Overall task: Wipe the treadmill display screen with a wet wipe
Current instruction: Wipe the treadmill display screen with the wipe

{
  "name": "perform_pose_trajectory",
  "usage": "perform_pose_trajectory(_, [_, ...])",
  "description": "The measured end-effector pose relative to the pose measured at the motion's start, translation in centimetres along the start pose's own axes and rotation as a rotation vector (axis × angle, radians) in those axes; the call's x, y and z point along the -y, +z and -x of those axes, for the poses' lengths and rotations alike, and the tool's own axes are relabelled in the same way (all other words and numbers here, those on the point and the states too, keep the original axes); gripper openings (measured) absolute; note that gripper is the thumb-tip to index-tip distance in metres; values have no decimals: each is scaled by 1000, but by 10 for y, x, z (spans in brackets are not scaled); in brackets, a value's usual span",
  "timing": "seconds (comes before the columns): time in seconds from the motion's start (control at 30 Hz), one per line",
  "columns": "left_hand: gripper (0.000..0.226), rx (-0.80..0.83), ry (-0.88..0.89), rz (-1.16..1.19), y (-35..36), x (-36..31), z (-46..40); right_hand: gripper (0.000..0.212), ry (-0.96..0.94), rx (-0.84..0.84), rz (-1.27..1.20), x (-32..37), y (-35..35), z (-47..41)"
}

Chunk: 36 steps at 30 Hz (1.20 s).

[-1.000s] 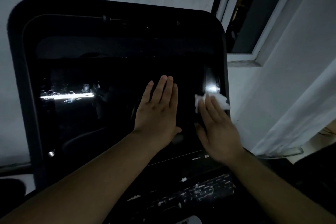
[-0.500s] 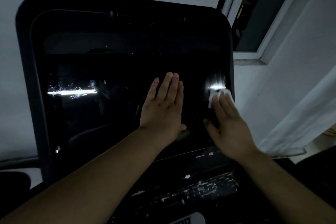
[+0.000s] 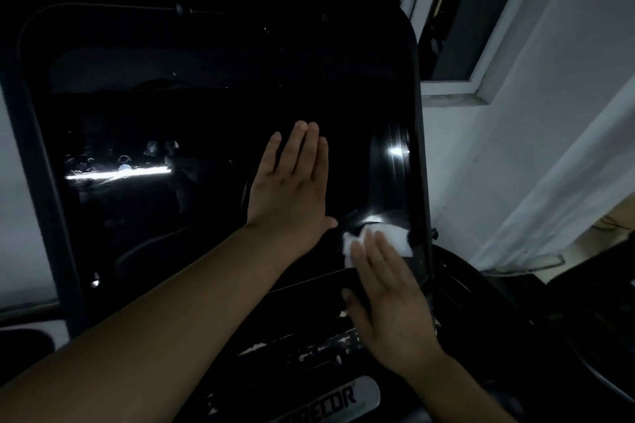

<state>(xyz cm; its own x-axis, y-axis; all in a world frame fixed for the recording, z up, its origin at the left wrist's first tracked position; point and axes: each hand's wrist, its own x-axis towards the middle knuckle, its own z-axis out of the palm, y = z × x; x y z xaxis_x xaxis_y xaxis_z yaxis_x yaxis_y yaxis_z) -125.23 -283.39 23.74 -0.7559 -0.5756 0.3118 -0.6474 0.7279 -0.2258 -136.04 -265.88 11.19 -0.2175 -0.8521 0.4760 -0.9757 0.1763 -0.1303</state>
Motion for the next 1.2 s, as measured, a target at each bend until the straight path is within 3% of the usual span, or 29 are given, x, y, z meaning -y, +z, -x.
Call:
perform_pose_trajectory(0.13, [121, -7, -5, -8, 0, -1, 0, 68, 235, -43, -51, -2, -1, -5])
perform_pose_trajectory(0.33, [120, 12, 3, -4, 0, 0, 0, 62, -25, -13, -104, 39, 7, 0])
perform_pose_trajectory(0.43, [120, 9, 8, 0, 0, 0, 0, 61, 79, -5, -87, 12, -7, -8])
perform_pose_trajectory(0.5, [121, -1, 10, 8, 0, 0, 1, 52, 313, -92, -357, 8, -24, -18])
perform_pose_trajectory(0.6, [121, -22, 8, 16, 1, 1, 1, 38, 688, -225, -1132, 21, -69, -49])
perform_pose_trajectory(0.7, [118, -10, 16, 10, 1, 1, 0, 36, 751, -300, -1700, 15, -91, -68])
perform_pose_trajectory(0.77, [116, -10, 14, 9, 2, 1, 0, 37, 789, -305, -1860, 10, -94, -73])
perform_pose_trajectory(0.83, [116, -11, 11, 20, 2, 1, 0, 35, 849, -315, -1820, 2, -89, -74])
perform_pose_trajectory(1.03, [121, -1, 9, 25, -1, 0, 0, 31, 876, -330, -1313, -10, -69, -65])
perform_pose_trajectory(1.1, [121, -5, 5, 25, 0, 0, 0, 32, 729, -352, -1009, -9, -58, -60])
perform_pose_trajectory(1.2, [121, -10, 7, 22, 0, 0, 1, 37, 255, -337, -393, -9, -38, -52])
